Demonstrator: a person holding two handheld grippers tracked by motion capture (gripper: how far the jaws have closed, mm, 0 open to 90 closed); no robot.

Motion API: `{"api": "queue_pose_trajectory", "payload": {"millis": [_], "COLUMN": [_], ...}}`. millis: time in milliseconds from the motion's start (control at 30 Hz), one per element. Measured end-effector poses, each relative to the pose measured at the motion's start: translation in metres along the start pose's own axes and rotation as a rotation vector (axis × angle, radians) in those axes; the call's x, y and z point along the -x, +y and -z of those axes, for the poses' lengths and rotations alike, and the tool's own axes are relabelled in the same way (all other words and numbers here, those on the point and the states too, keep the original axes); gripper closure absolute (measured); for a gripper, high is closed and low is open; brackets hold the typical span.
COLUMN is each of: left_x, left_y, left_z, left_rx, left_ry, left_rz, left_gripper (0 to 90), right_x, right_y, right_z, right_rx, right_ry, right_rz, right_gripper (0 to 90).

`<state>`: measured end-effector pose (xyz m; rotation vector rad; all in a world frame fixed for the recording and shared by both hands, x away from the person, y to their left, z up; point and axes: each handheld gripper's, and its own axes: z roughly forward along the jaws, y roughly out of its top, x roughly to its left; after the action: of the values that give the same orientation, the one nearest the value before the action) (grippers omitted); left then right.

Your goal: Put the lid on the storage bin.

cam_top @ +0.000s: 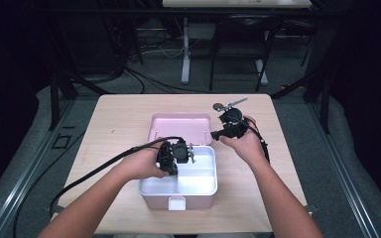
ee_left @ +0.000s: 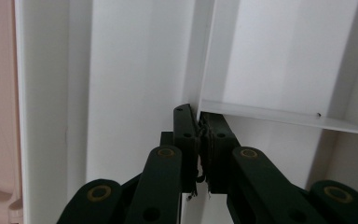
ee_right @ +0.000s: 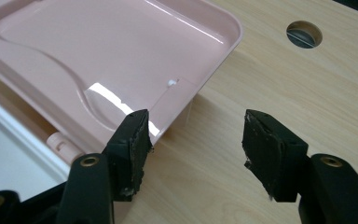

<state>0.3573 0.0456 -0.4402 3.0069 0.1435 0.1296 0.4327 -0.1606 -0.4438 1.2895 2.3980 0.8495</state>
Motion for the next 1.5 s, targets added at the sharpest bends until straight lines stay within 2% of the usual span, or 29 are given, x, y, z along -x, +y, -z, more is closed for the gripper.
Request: {"api": "queue_pose_trajectory", "payload": {"millis": [67, 100, 300, 367, 500, 567, 667, 700, 733, 800, 833, 867, 1033, 1200, 1300, 1400, 1500], "left_x": [0.000, 0.000, 0.001, 0.001, 0.001, 0.001, 0.001, 0.001, 0.001, 0.001, 0.000, 0.000, 0.000, 0.000, 0.001, 0.001, 0.001], "left_y": [0.000, 0.000, 0.000, 0.000, 0.000, 0.000, 0.000, 0.000, 0.000, 0.000, 0.000, 0.000, 0.000, 0.000, 0.000, 0.000, 0.000], "left_z": [0.000, 0.000, 0.000, 0.000, 0.000, 0.000, 0.000, 0.000, 0.000, 0.000, 0.000, 0.000, 0.000, 0.000, 0.000, 0.000, 0.000], "left_rx": [-0.001, 0.000, 0.000, 0.000, -0.002, -0.003, -0.002, -0.002, 0.001, 0.000, -0.002, -0.001, 0.000, -0.001, -0.002, -0.003, 0.000], "left_ry": [-0.002, -0.002, 0.008, 0.007, 0.009, 0.008, 0.011, 0.011, 0.009, 0.010, 0.008, 0.005, 0.007, 0.007, 0.011, 0.012, 0.011], "left_rz": [-0.002, -0.004, -0.011, -0.014, -0.015, -0.018, -0.020, -0.020, -0.016, -0.019, -0.020, -0.017, -0.017, -0.018, -0.019, -0.019, -0.015], "left_gripper": [85.8, 85.8, 85.9, 85.9, 86.0, 85.9, 86.0, 86.0, 86.0, 86.0, 86.1, 86.1, 86.1, 86.1, 86.1, 86.1, 86.0], "right_x": [0.001, 0.000, -0.004, -0.004, -0.005, -0.004, 0.000, 0.000, 0.004, 0.006, 0.006, 0.007, 0.009, 0.013, 0.013, 0.011, 0.009], "right_y": [0.001, 0.003, 0.010, 0.013, 0.017, 0.019, 0.020, 0.020, 0.020, 0.020, 0.020, 0.021, 0.022, 0.026, 0.027, 0.028, 0.029], "right_z": [-0.002, -0.004, -0.007, -0.011, -0.016, -0.019, -0.024, -0.024, -0.028, -0.029, -0.033, -0.035, -0.043, -0.051, -0.052, -0.054, -0.056], "right_rx": [0.001, 0.004, 0.009, 0.012, 0.017, 0.024, 0.019, 0.019, 0.010, 0.004, -0.002, -0.001, -0.004, -0.011, -0.001, 0.012, -0.009], "right_ry": [0.005, -0.018, -0.029, -0.012, -0.020, -0.007, -0.033, -0.033, 0.015, 0.029, -0.004, -0.014, -0.024, -0.051, -0.065, -0.059, -0.078], "right_rz": [-0.004, -0.002, 0.004, -0.007, -0.017, -0.023, -0.068, -0.068, -0.105, -0.113, -0.121, -0.120, -0.157, -0.193, -0.218, -0.233, -0.235], "right_gripper": [40.6, 40.6, 40.5, 40.9, 42.9, 44.8, 43.2, 43.2, 42.6, 42.6, 43.1, 43.5, 42.2, 46.1, 53.7, 58.3, 64.4]}}
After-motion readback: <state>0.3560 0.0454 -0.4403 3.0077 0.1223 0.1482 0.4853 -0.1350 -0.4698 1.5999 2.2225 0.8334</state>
